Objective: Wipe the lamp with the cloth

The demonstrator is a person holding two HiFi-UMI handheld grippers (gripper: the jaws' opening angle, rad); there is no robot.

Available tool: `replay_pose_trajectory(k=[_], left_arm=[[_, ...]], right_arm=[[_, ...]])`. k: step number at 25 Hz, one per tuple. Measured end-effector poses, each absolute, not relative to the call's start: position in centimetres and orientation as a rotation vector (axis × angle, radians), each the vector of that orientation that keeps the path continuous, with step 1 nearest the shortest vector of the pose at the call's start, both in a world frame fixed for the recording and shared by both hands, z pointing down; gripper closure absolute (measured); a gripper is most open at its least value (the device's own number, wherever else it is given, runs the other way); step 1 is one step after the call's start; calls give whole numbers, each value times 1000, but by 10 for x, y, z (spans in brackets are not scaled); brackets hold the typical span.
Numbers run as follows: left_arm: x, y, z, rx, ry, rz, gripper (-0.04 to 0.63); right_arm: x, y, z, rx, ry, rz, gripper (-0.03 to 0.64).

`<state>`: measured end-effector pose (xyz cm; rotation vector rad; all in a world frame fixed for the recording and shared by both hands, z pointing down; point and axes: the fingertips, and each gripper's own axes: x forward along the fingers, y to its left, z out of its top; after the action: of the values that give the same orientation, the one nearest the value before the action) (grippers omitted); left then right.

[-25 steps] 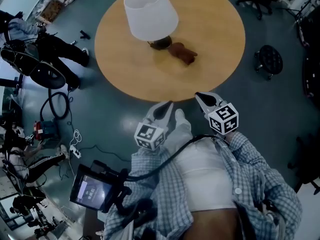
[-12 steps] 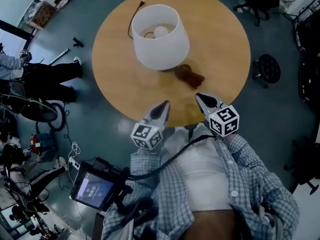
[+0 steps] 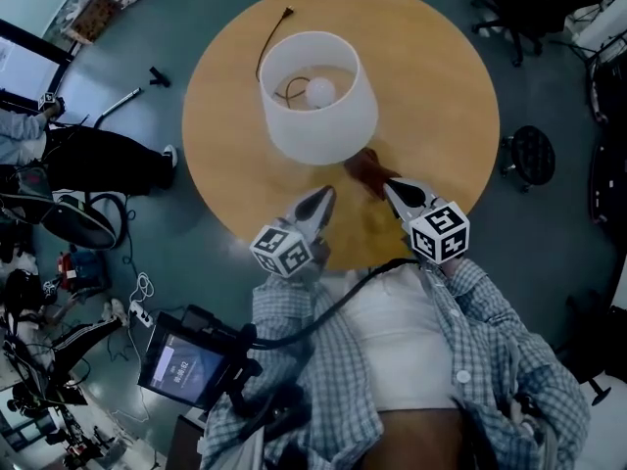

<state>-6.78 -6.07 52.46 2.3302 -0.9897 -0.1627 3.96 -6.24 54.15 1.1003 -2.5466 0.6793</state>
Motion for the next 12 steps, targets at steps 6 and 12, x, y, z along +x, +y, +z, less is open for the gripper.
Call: replay_pose_trajectory(k=[6,12], left_arm=[[-48,-106,505,2195,-848,-504,496],[-59,-112,476,2120,-742,-787,417]], right_arm=[[63,-91,547,1072,-2533,671,614],[57,-88,548,1039,-2523,661,614]])
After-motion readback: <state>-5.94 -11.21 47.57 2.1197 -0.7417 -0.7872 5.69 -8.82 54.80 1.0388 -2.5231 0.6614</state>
